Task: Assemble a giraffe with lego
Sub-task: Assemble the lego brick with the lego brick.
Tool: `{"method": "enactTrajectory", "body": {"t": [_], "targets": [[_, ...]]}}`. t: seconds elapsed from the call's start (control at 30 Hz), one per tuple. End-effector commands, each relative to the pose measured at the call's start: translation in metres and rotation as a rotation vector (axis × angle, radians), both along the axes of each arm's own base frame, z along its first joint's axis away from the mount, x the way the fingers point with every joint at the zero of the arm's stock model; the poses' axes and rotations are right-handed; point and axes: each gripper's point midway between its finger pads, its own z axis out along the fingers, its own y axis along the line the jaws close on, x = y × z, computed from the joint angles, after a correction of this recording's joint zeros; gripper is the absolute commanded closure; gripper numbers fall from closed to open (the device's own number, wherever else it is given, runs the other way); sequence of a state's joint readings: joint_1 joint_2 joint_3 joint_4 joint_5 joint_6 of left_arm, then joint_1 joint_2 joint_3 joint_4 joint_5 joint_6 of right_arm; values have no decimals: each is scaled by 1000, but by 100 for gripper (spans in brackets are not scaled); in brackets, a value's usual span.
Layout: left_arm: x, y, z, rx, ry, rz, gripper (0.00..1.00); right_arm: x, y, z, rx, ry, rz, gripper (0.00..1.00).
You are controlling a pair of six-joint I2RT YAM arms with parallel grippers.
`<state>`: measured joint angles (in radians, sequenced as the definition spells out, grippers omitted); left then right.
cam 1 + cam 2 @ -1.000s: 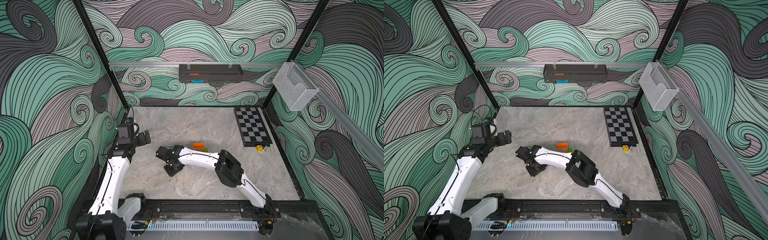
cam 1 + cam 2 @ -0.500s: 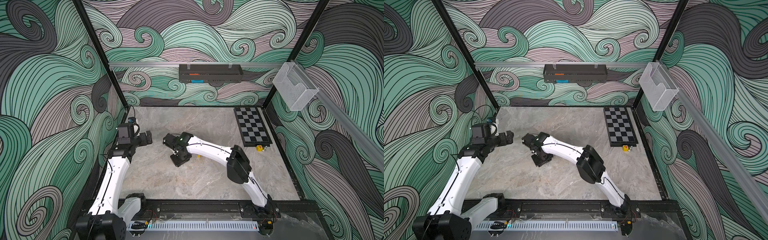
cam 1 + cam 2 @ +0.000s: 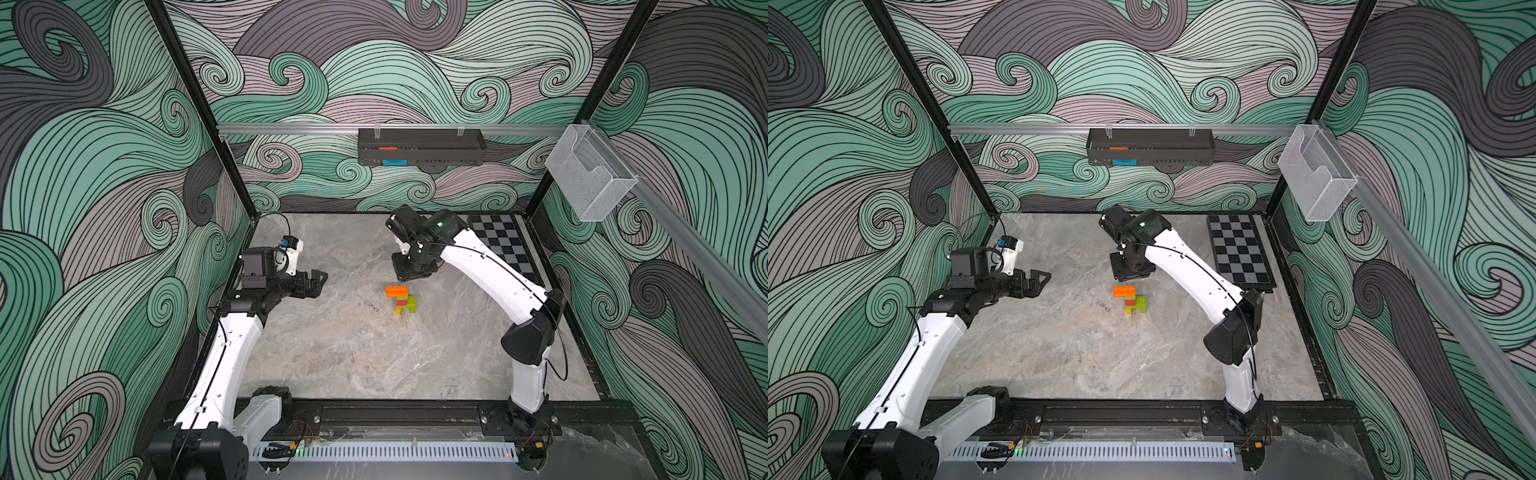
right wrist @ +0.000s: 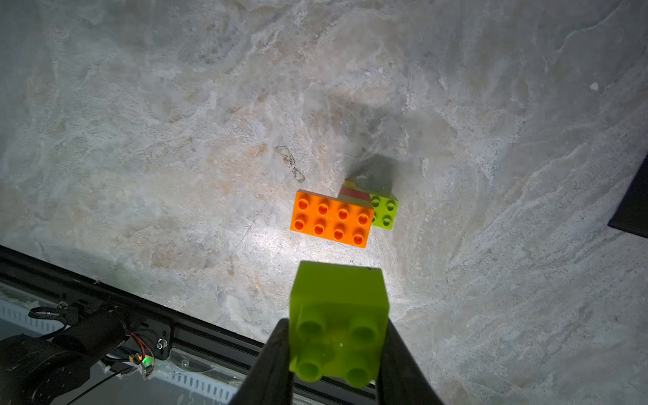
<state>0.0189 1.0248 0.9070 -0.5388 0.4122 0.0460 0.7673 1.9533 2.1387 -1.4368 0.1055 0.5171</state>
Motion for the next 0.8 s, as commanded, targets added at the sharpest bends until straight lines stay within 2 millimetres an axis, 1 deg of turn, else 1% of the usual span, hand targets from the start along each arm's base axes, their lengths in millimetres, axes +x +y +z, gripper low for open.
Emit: {"method": "enactTrajectory", "body": {"t": [0.0,0.1,0.27,0.33,0.43,0.53,0.77], "targets": [[-5,-17,-3,-31,12,-85,1,-5,-6,-26,-59,90,-34,86],[-7,-24,-5,-27,17,-116,1,-4,-1,-39,-73,126,-32,85],[-10,-34,-8,-19,23,-156,1,6,4,-54,-75,156,-38,86],[-10,-37,-5,-27,23,-163,1,10,5,-61,-79,171,-44,86],[-12,-42,-1,-38,24,-177,1,15,3,-65,-87,172,-54,86],[-12,-42,-1,-32,22,-177,1,15,2,-67,-93,176,-57,86],[-12,-42,-1,-27,20,-178,1,8,-1,-74,-105,206,-57,86]]}}
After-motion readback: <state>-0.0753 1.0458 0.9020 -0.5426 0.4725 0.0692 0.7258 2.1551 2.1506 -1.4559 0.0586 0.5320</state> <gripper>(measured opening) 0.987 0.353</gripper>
